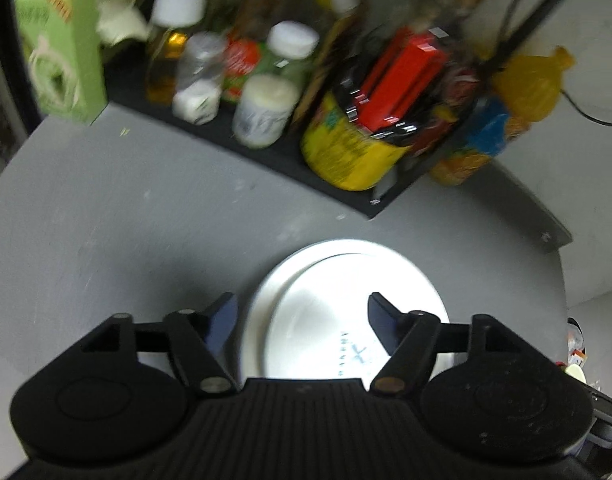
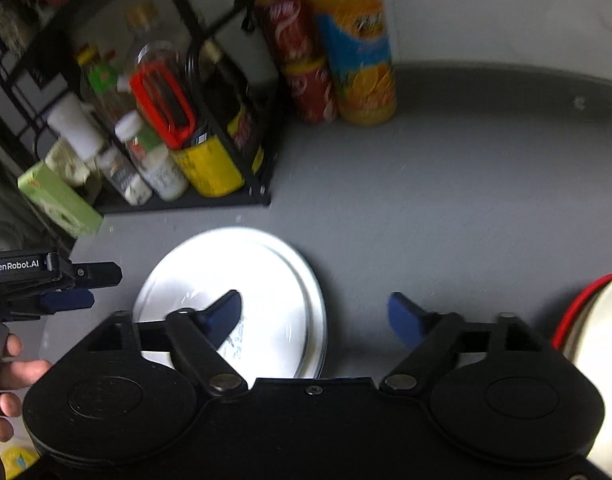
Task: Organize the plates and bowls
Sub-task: 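Open both grippers and withdraw from the plate stack, then move both grippers to the red bowl holding the cream bowls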
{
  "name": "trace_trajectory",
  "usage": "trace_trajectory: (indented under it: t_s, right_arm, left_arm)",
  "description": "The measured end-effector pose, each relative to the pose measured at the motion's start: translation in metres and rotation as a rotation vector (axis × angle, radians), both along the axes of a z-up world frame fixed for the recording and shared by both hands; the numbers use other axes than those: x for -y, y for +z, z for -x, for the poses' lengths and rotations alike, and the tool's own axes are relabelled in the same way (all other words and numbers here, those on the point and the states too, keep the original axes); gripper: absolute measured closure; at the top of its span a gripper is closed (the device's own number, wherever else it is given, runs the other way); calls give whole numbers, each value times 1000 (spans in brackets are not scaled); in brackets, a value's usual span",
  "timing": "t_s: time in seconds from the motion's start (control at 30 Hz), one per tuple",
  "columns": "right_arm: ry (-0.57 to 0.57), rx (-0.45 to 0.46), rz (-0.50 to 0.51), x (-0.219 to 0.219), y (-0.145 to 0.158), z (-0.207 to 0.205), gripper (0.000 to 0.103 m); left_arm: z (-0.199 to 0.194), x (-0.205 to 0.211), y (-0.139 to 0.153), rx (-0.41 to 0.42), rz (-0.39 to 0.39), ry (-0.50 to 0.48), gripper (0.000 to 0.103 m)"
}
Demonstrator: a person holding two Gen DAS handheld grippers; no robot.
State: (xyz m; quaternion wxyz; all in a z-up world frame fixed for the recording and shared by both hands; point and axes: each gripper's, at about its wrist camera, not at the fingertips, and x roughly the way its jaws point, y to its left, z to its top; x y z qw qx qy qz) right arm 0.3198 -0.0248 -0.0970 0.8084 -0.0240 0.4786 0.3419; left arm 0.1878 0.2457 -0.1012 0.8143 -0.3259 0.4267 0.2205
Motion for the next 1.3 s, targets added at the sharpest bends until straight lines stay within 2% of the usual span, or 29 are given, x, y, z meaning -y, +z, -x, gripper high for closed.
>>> trace_trajectory:
  t_s: [0.07,0.13,0.2,0.4,0.67,0.8,1.0,1.13,1.3]
  right_arm:
    - [-29,14,-8,7,7,-2,10]
    - [-48,27,-16,14,13,-3,3]
    - [-70,44,-41,24,19,-4,2]
    - [-140,59,-65,53,33,-6,0]
    - [-194,56,-78,93,50,-6,0]
    - [-227,59,-62,114,60,-3,0]
    - [-256,73,-83,157,75,0,0]
    - [-279,86,-66,182,77,-2,0]
    - [-316,50,-72,213,69,-8,0]
  left_arm:
    - [-4,6,10,16,-7,-24,25]
    - [-12,13,17,21,-6,-76,17]
    - [-19,23,25,40,-11,-135,14]
    - [-37,50,46,93,1,-224,5]
    - [-63,86,67,112,-12,-308,4]
    - [-71,107,74,102,-15,-317,4]
    - [-81,154,91,136,-35,-372,4]
    - [-89,183,93,128,-19,-401,4]
    - [-100,215,86,108,-19,-431,4]
